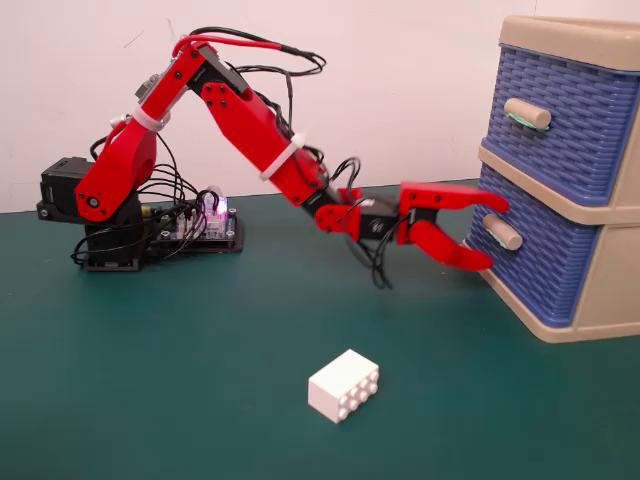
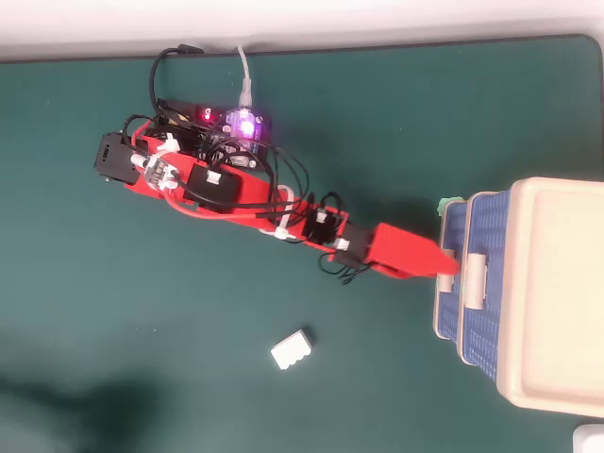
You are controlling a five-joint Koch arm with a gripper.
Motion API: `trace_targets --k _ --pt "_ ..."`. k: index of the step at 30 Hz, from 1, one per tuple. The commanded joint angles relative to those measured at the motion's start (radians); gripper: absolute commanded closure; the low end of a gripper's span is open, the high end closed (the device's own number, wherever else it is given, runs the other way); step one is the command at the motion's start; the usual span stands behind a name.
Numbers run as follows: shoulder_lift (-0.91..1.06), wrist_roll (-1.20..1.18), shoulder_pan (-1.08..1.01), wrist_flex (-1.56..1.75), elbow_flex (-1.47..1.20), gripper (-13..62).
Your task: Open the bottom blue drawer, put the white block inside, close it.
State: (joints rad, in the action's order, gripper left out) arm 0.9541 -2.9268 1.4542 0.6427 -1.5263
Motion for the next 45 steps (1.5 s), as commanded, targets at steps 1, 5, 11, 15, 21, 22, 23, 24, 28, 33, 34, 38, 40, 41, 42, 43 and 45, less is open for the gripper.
trace_targets --k 1,5,11,15,21,22,23,24,28,33,34,38,40,41,42,43,45 --pt "0.0 -0.028 0.028 -0.04 0.083 20.8" --pt "-0.035 -0.021 0.029 -0.184 0.172 33.8" --pt "-0.034 -0.025 0.029 -0.385 0.219 56.6" --pt "-0.035 -0.028 0.029 -0.423 0.225 57.6" --pt "-0.002 -0.029 0.029 -0.426 0.17 57.6" --pt "0.032 -0.031 0.029 -0.426 0.129 57.6" --pt "0.074 -0.032 0.029 -0.426 0.072 57.6" --pt "0.137 -0.034 0.029 -0.425 -0.014 57.6" --pt "0.344 -0.037 0.029 -0.423 -0.279 57.6" --pt "0.612 -0.043 0.023 -0.425 -0.607 57.6" --pt "0.653 -0.043 0.017 -0.426 -0.653 57.6" --pt "0.804 -0.043 -0.035 -0.437 -0.802 57.1" --pt "0.847 -0.043 -0.037 -0.462 -0.831 50.3" --pt "0.864 -0.041 -0.037 -0.469 -0.834 40.6" --pt "0.877 -0.041 -0.037 -0.468 -0.834 29.2" --pt "0.904 -0.043 -0.038 -0.465 -0.833 17.3" --pt "1.006 -0.041 -0.066 -0.477 -0.836 14.4"
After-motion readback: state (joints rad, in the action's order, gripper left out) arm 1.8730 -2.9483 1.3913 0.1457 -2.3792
